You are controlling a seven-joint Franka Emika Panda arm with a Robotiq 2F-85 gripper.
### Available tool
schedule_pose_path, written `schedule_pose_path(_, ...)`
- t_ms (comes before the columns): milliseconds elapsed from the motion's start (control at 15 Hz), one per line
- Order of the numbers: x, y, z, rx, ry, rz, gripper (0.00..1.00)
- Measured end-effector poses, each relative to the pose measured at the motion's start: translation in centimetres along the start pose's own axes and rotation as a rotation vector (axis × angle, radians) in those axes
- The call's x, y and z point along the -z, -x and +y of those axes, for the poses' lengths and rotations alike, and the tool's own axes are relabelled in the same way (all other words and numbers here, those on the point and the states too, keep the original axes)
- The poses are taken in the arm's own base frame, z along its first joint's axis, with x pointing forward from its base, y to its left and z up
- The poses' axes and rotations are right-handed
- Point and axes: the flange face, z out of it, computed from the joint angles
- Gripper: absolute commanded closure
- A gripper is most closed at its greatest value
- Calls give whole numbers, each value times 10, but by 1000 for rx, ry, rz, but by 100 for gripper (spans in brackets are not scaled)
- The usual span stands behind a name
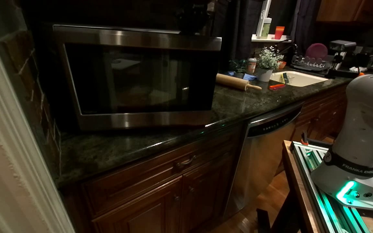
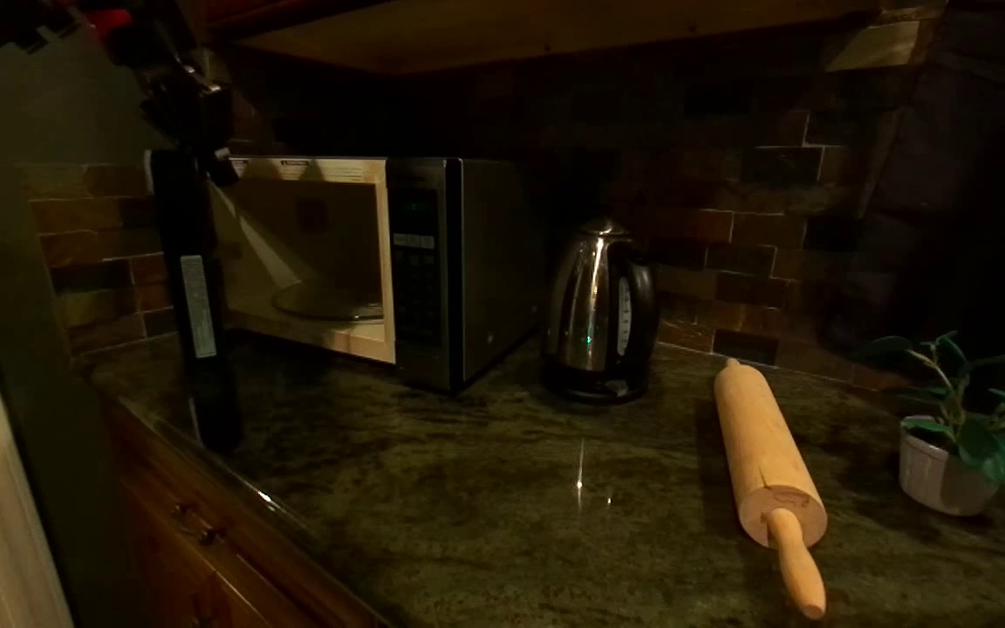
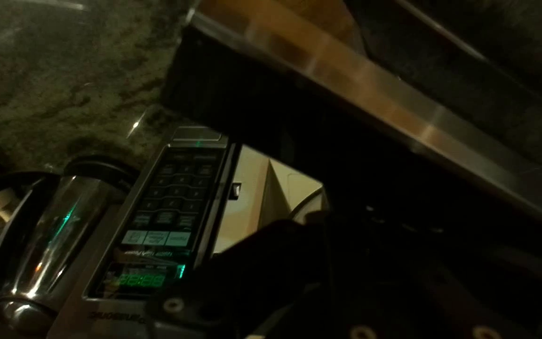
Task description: Open the microwave door
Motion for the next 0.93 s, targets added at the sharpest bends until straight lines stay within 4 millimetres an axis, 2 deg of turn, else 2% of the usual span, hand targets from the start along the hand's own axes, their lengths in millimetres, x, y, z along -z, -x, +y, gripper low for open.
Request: schedule_pose_path(933,15,34,-23,135,-194,-299,100)
